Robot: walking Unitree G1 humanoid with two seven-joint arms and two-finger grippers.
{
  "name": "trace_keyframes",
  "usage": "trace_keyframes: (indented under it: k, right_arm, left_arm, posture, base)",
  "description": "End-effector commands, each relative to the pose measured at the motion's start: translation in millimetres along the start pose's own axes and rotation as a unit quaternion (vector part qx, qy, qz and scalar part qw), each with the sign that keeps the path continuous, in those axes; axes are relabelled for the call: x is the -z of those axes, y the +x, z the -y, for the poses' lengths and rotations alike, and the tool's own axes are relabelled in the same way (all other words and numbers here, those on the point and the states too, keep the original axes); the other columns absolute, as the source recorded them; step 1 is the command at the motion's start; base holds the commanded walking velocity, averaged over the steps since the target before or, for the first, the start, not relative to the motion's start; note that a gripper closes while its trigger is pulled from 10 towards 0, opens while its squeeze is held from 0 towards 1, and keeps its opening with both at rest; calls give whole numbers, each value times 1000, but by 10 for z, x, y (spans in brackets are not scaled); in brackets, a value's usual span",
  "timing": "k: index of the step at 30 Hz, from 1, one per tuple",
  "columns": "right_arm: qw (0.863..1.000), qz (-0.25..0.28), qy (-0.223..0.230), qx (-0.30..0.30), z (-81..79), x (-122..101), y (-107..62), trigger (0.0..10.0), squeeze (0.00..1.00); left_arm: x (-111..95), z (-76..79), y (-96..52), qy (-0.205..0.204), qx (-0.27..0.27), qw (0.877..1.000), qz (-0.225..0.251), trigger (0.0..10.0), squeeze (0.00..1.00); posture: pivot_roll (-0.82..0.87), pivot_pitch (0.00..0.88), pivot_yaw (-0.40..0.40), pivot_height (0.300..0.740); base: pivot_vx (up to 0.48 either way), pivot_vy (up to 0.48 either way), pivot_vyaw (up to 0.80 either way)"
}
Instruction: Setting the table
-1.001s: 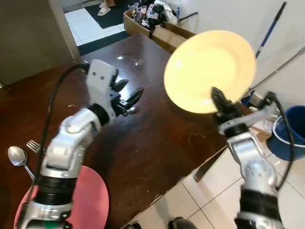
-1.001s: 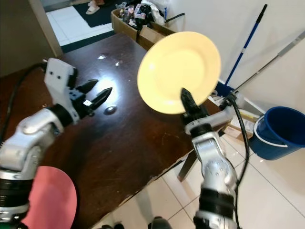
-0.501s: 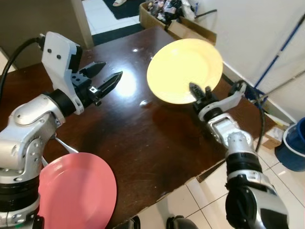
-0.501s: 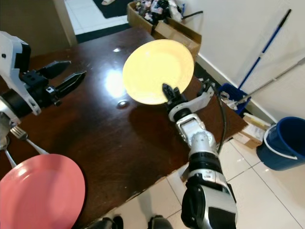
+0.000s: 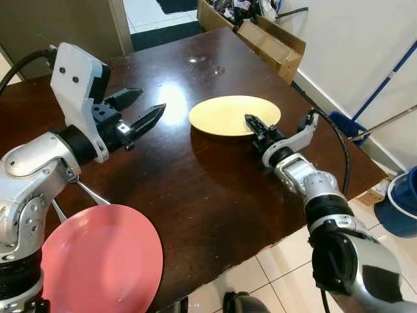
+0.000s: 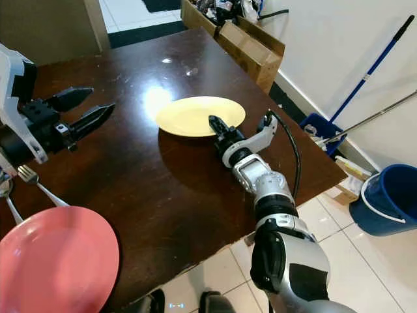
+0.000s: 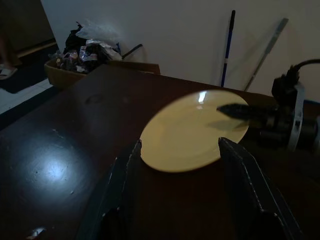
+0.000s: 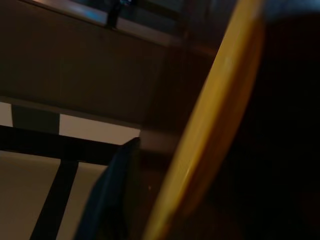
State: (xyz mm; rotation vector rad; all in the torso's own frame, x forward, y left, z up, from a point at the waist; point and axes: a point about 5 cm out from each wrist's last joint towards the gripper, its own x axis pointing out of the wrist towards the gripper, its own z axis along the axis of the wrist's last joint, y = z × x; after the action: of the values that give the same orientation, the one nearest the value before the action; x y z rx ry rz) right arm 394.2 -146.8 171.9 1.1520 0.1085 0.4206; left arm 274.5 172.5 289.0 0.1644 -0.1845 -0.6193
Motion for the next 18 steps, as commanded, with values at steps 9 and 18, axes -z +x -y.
trace_keyframes:
  k: [9, 18]
  right_arm:
    - [999, 6, 40, -22, -445, -2, -326, 10000, 0]
    - [997, -12, 54, 52, -339, 412, -892, 10000, 0]
  left_arm:
    - [100, 120, 110, -23, 23, 999, 4, 10000, 0]
    - [144, 165, 190, -36, 31, 999, 11, 10000, 0]
  posture:
    - [-21, 110, 18, 740]
    - [-63, 104, 20, 740]
  base:
    - [0, 0, 0]
    - [0, 0, 0]
